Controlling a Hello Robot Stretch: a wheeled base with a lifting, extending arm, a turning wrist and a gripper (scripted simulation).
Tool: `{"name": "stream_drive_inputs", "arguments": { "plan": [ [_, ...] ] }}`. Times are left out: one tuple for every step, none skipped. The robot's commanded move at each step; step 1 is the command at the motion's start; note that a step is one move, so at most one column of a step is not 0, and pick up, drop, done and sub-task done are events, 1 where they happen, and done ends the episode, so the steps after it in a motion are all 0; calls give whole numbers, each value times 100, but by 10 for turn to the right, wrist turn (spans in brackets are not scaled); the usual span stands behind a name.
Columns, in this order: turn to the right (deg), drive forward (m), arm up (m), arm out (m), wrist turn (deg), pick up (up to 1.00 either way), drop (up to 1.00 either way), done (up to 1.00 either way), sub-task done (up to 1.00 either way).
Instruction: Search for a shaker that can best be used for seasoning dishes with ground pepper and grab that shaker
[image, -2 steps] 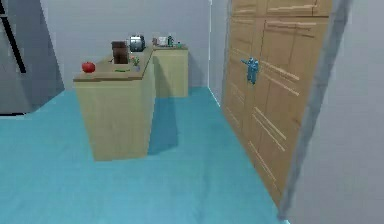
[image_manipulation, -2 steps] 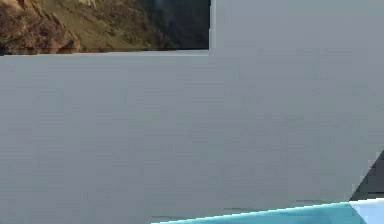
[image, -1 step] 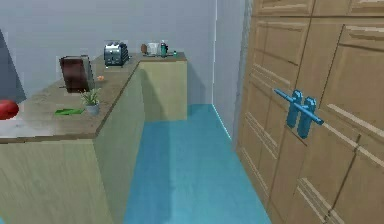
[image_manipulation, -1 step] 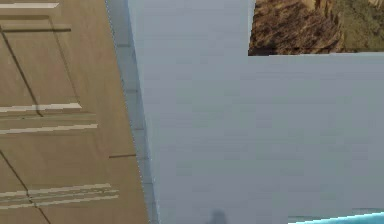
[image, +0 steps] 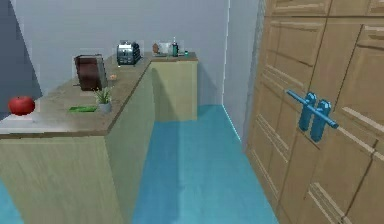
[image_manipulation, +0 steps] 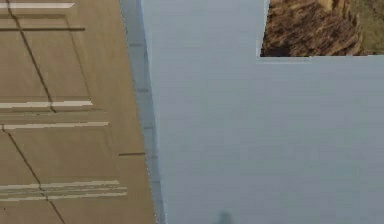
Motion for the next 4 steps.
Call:
{"name": "stream_drive_inputs", "arguments": {
  "plan": [
    [0, 65, 0, 0, 0, 0, 0, 0, 0],
    [-30, 0, 0, 0, 0, 0, 0, 0, 0],
    [420, 0, 0, 0, 0, 0, 0, 0, 0],
    [0, 20, 0, 0, 0, 0, 0, 0, 0]
  ]
}}
